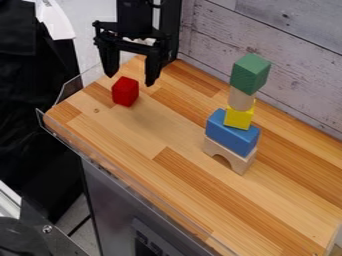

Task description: Grab the red block and put it on top of the green block

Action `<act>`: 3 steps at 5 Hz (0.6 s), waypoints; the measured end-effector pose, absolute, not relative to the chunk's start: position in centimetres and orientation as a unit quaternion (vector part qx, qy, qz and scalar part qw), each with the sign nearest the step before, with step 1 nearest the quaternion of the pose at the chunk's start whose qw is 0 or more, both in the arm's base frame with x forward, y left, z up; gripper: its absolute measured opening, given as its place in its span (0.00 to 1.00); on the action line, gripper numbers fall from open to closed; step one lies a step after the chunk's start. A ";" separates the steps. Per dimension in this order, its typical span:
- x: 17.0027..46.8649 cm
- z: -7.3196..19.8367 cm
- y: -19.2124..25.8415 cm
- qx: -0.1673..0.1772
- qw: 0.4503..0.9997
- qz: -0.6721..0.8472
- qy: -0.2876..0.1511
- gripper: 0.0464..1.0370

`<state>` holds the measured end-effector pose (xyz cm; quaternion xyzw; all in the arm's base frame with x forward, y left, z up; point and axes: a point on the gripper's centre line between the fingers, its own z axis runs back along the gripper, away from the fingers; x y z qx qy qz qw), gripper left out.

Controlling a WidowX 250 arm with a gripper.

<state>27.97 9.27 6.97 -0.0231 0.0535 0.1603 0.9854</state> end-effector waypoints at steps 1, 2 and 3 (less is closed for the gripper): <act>27.6 5.9 9.1 -0.026 0.984 0.160 0.072 0.96; 27.8 4.9 9.7 -0.023 0.986 0.149 0.075 0.96; 28.4 4.7 10.9 -0.024 0.986 0.150 0.066 0.96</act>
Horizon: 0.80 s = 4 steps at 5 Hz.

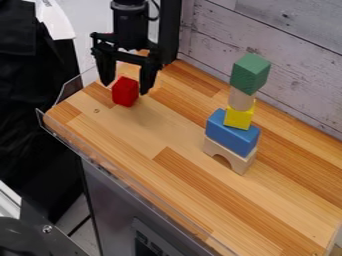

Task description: Grab the red block and put it on top of the green block

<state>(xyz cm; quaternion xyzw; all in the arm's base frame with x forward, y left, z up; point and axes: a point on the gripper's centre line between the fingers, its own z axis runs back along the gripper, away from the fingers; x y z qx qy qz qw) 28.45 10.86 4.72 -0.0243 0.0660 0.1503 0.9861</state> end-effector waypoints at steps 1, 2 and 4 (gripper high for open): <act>28.9 4.4 11.9 -0.017 0.987 0.149 0.065 0.96; 29.5 3.2 12.2 -0.018 0.987 0.137 0.076 0.96; 29.4 1.7 12.2 -0.028 0.987 0.120 0.103 0.91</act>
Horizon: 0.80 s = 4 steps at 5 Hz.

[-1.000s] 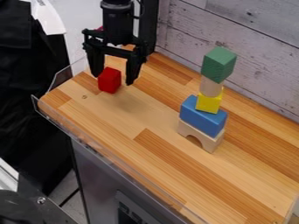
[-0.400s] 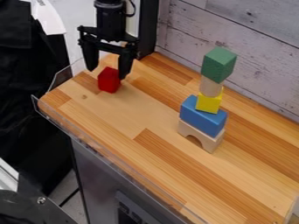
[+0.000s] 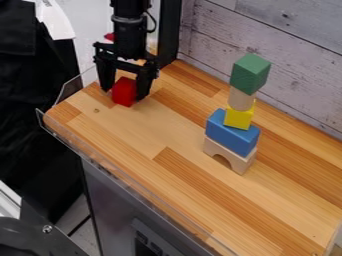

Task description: Grab the red block and put it on top of the green block

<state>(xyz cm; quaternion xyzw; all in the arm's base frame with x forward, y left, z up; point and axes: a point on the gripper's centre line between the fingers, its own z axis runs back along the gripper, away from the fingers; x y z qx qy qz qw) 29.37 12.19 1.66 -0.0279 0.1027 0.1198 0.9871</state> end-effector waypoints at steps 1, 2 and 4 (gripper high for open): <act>29.1 0.6 12.0 -0.035 0.985 0.118 0.118 0.62; 29.1 0.5 12.0 -0.040 0.985 0.120 0.117 0.54; 30.1 7.3 11.5 -0.028 0.992 0.110 0.062 0.54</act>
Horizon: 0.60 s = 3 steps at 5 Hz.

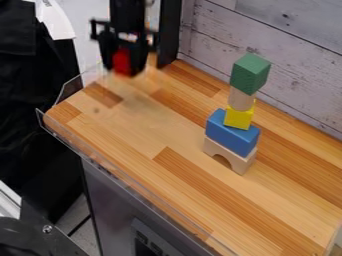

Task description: Grab the red block and put it on top of the green block

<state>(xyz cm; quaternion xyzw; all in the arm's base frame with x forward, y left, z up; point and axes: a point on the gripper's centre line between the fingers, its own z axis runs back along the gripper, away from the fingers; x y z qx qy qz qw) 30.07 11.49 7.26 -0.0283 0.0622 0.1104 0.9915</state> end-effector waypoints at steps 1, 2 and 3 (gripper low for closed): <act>31.7 13.2 8.4 -0.022 0.998 0.042 0.033 0.54; 32.8 16.1 5.6 -0.022 0.999 -0.016 0.029 0.54; 33.0 17.7 3.0 -0.042 0.997 -0.059 0.022 0.54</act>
